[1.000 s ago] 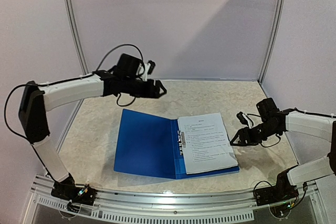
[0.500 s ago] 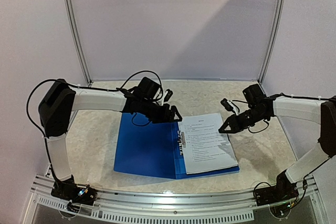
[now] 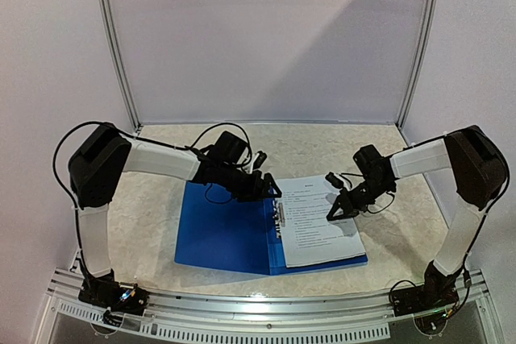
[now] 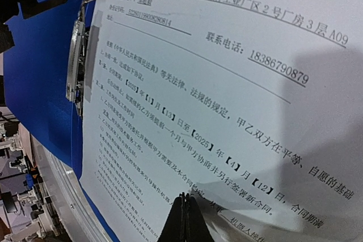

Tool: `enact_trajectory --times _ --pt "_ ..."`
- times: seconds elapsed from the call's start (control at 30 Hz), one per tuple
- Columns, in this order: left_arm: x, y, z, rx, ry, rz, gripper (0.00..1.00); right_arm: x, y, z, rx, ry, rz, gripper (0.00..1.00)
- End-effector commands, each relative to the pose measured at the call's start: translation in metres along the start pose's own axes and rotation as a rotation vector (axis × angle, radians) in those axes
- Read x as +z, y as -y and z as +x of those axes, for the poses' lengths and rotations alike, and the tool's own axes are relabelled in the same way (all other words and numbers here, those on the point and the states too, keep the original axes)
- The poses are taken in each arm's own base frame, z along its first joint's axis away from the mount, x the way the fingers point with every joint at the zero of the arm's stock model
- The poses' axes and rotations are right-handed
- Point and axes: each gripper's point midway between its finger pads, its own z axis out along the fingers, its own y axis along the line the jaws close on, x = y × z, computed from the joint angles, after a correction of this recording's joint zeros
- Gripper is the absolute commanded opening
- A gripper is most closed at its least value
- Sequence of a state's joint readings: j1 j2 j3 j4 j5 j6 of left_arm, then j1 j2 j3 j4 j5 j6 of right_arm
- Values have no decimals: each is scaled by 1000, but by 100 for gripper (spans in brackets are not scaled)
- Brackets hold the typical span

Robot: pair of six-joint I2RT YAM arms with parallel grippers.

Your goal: Put the files into the folder

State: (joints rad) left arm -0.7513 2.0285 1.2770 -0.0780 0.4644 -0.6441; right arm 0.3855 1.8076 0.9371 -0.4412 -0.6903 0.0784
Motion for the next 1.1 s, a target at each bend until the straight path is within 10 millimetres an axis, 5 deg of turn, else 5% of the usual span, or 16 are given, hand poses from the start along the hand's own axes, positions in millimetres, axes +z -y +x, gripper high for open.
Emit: enact_trajectory --times 0.0,0.6,1.07 --pt "12 -11 11 -29 -23 16 80 5 1 -3 14 -5 -5 0" --pt "39 -7 12 -31 -44 134 78 26 17 20 66 -87 28 0" --pt "9 29 -1 5 40 256 74 26 16 23 58 -95 34 0"
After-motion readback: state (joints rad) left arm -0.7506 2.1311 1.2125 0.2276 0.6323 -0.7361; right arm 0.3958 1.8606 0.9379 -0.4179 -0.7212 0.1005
